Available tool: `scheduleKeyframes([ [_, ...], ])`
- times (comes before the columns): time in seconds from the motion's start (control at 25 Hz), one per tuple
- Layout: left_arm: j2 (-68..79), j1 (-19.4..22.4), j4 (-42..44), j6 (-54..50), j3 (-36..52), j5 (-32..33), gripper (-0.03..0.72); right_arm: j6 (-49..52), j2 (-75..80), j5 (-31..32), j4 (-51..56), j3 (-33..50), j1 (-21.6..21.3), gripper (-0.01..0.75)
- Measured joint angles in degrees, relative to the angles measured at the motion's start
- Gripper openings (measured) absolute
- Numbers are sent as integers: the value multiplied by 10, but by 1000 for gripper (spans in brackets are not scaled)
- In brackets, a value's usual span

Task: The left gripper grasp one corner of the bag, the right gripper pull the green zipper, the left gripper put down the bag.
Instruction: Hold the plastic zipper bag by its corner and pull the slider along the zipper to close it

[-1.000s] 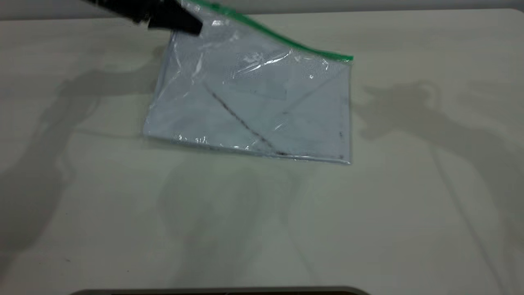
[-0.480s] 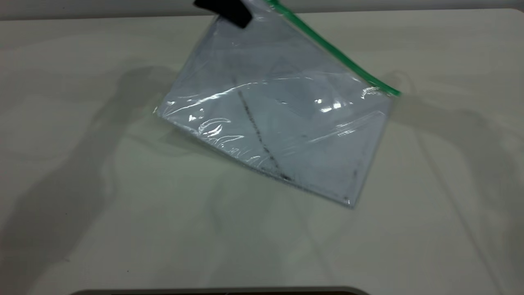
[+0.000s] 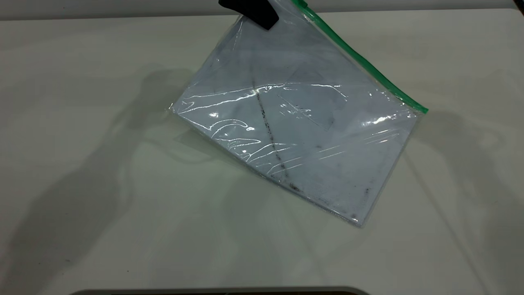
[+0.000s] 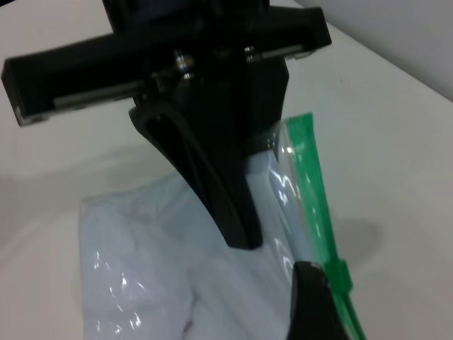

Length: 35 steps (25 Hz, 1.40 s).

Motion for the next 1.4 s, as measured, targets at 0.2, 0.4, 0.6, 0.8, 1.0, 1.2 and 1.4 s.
scheduleKeyframes([
  [0.2,0,-3,3,15,0,0,53,0,23,8,1,-17,19,484],
  [0.4,-4,-12,23,72,-1,0,53,0,45,11,-1,-34,24,479],
  [0.6,-5,-12,30,127,-1,0,53,0,47,11,-9,-34,23,477],
  [0.8,-5,-12,31,137,-1,0,53,0,47,7,-13,-34,23,474],
  [1.0,-5,-12,31,138,-1,0,53,0,47,11,-13,-34,23,416],
  [1.2,-5,-12,32,141,-1,0,53,0,47,23,-13,-34,23,306],
  [1.4,-5,-12,32,141,-1,0,53,0,47,26,-13,-34,23,306],
])
